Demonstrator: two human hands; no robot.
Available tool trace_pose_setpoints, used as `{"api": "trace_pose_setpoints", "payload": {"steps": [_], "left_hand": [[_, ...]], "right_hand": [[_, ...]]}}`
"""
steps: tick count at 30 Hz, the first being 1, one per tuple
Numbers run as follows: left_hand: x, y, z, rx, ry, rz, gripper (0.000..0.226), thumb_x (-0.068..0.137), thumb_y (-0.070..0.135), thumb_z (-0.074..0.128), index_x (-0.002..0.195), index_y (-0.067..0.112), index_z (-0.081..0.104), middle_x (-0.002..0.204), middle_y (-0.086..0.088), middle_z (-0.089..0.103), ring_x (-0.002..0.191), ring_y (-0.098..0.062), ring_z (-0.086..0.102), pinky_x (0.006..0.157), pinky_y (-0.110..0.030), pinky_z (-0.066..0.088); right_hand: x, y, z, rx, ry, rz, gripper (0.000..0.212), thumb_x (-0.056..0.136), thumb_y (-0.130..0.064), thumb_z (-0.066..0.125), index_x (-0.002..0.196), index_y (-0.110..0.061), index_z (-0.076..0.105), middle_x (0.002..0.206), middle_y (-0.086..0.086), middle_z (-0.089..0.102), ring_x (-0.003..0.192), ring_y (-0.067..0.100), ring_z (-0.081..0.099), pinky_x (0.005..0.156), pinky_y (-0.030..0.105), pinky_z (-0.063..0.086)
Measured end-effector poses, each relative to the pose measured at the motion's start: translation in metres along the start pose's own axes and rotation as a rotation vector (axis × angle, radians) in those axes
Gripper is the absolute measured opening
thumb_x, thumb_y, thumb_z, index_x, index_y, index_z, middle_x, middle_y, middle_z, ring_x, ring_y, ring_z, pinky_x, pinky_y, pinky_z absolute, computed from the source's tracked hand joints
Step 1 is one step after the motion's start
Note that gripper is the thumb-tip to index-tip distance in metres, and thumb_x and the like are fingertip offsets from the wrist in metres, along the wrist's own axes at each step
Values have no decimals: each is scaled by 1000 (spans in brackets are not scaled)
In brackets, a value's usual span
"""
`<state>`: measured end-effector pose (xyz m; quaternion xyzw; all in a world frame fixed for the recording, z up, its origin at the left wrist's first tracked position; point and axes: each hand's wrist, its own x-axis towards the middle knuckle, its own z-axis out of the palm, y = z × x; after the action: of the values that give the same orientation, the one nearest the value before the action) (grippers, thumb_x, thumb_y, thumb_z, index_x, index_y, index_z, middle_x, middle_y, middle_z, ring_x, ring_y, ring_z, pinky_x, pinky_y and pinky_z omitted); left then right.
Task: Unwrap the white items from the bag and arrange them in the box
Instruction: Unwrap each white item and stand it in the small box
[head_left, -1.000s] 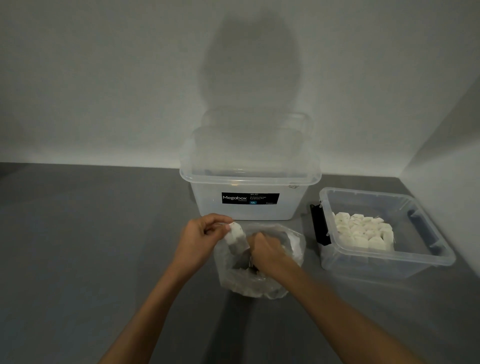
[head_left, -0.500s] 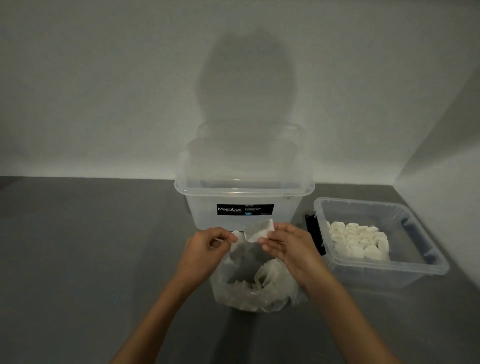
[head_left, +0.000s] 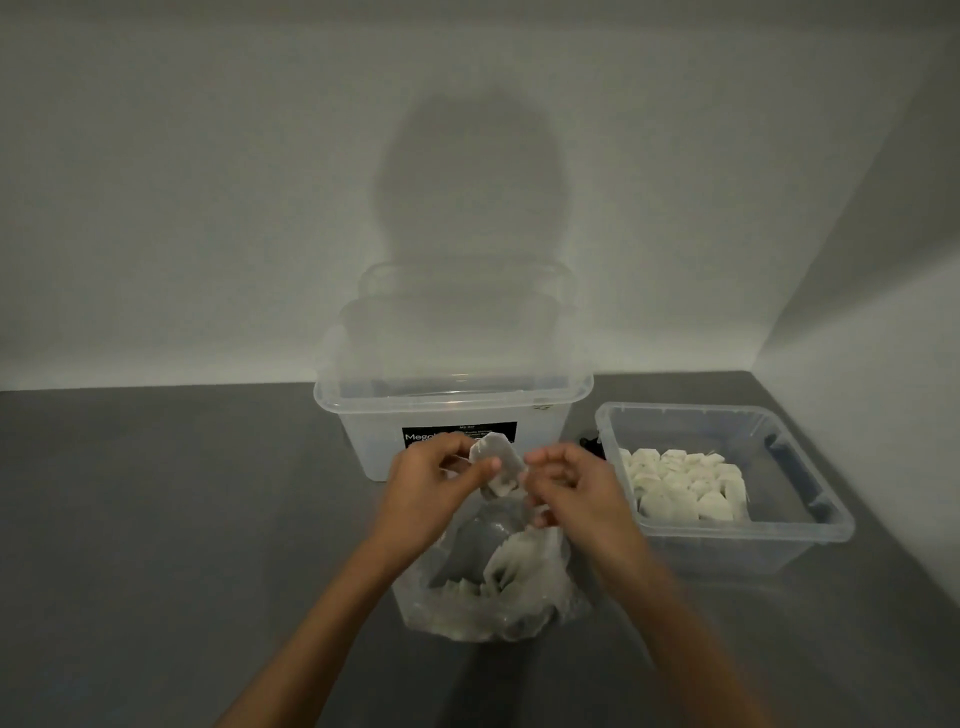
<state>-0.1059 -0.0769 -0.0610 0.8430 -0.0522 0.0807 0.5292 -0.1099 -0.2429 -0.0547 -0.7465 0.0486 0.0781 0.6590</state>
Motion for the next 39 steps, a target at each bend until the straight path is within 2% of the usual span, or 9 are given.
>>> {"api": "trace_pose_setpoints", "payload": {"steps": [3,6,17,25,29,32,34,37,39], "left_hand": [[10,13,-3,272,-95,132,5,83,31,70,80,28,67,78,15,65,77,5,60,71,-13,46],[19,22,0,378,-190,211,11,83,34,68,85,23,70,84,13,66,80,0,61,77,-30,53],[40,66,39,385,-259,298,13,82,35,70,80,22,69,77,11,63,73,0,59,72,-26,51],[62,93,89,291,-272,329,9,87,17,67,94,16,72,83,7,70,77,2,63,72,-9,47],[72,104,122,281,-289,272,20,87,14,67,106,19,65,76,0,66,71,-7,61,68,-13,47],[80,107,154,342,-351,230,17,88,13,64,105,15,67,80,1,70,71,-5,62,70,-12,46],[85,102,176,405,-420,196,14,88,11,62,99,13,70,86,-3,72,74,-8,64,77,-19,51],[87,91,208,439,-541,119,12,88,6,60,97,7,69,87,-8,72,78,-17,68,80,-32,55],[87,83,227,492,-602,75,13,89,4,58,98,4,68,93,-10,72,82,-21,70,75,-26,53]], "right_hand": [[3,-21,-21,-290,84,-319,15,89,-19,63,103,-24,66,92,-7,66,81,4,62,65,8,47],[8,-40,-34,-522,-2,-510,13,89,-25,64,101,-28,70,93,-13,64,78,1,60,67,6,45],[16,-64,-93,-864,-63,-655,6,86,-23,68,86,-20,73,81,-10,62,67,-6,52,66,1,37],[21,-71,-169,-913,78,-613,6,87,-20,68,87,-19,73,78,-9,63,68,-5,52,67,0,37],[37,-59,-203,-1010,105,-556,7,88,-15,65,84,-15,71,71,-12,56,63,-3,49,61,1,36],[53,-40,-220,-1069,41,-439,15,88,-5,58,81,-9,70,78,-2,65,68,4,56,61,9,43],[62,-27,-228,-1115,-6,-346,20,87,-1,53,79,-9,69,81,2,67,74,16,62,65,23,49],[77,-3,-234,-1201,-138,-198,19,86,-1,51,81,-7,69,81,5,65,77,18,60,70,26,46],[88,14,-235,-1210,-224,-115,17,85,-1,52,84,2,69,84,12,68,82,27,64,75,35,50]]}}
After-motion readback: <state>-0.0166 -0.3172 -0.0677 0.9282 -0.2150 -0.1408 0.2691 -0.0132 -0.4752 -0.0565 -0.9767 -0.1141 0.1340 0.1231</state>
